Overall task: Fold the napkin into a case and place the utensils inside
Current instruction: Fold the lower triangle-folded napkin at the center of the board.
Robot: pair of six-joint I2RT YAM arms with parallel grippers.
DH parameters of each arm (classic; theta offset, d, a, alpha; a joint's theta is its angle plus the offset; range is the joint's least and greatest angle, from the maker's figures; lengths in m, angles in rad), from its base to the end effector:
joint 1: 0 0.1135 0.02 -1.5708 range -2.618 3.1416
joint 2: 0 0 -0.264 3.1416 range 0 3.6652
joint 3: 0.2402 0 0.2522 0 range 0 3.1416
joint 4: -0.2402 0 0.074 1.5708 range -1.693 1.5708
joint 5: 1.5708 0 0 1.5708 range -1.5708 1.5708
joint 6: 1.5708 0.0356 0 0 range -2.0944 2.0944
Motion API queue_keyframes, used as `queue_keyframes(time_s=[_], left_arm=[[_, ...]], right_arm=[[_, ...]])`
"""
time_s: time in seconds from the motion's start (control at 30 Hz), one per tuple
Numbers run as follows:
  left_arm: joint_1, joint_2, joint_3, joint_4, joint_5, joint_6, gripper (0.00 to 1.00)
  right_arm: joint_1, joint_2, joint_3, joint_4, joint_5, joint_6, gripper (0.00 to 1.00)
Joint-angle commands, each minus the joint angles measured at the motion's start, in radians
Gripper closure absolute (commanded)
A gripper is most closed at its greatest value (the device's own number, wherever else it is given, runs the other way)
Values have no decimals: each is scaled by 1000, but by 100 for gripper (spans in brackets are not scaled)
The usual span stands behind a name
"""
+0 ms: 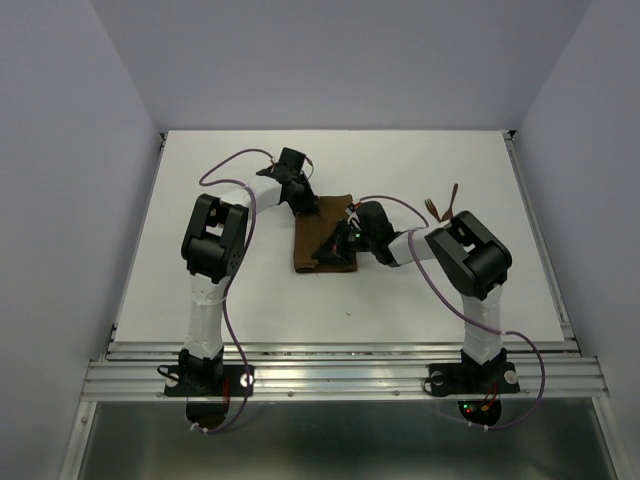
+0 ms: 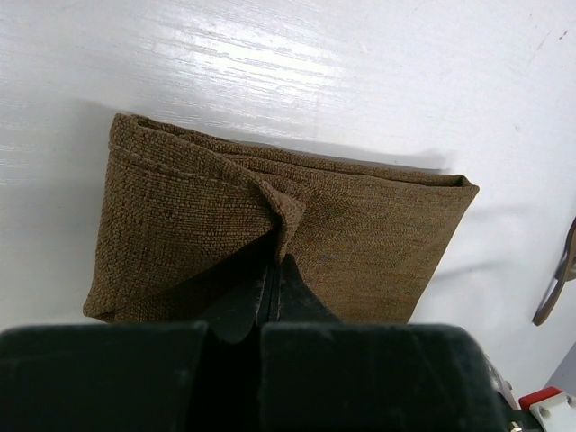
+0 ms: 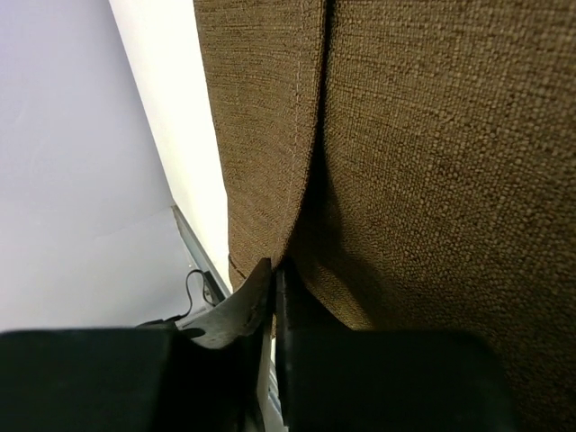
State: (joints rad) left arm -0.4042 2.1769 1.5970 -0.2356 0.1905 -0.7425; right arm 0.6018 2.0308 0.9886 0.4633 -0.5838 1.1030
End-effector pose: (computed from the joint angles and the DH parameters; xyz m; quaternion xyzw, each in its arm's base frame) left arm 0.4413 -0.1961 0.1671 -0.1212 0.9180 -0.2734 0.2604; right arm 0.3181 0.2423 0.1121 0.0762 0.8500 0.5097 0.1094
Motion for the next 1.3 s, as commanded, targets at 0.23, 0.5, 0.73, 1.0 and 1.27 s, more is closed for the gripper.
queue_keyframes(time_s=[0.23, 0.5, 0.73, 1.0, 1.27], left_arm=[[-4, -74, -16, -47, -16, 11, 100], [-4, -83, 7, -57, -14, 17, 100], [-5, -88, 23, -60, -3, 34, 90], [-24, -134, 44, -74, 9, 63, 56], [-51, -186, 145, -156, 18, 136, 48]], right_arm=[[3, -81, 9, 0, 71, -40, 99], [3, -112, -15, -41, 107, -77, 99], [3, -52, -13, -66, 82, -94, 99], [3, -26, -24, -63, 85, -101, 99], [3, -15, -30, -64, 81, -101, 99]])
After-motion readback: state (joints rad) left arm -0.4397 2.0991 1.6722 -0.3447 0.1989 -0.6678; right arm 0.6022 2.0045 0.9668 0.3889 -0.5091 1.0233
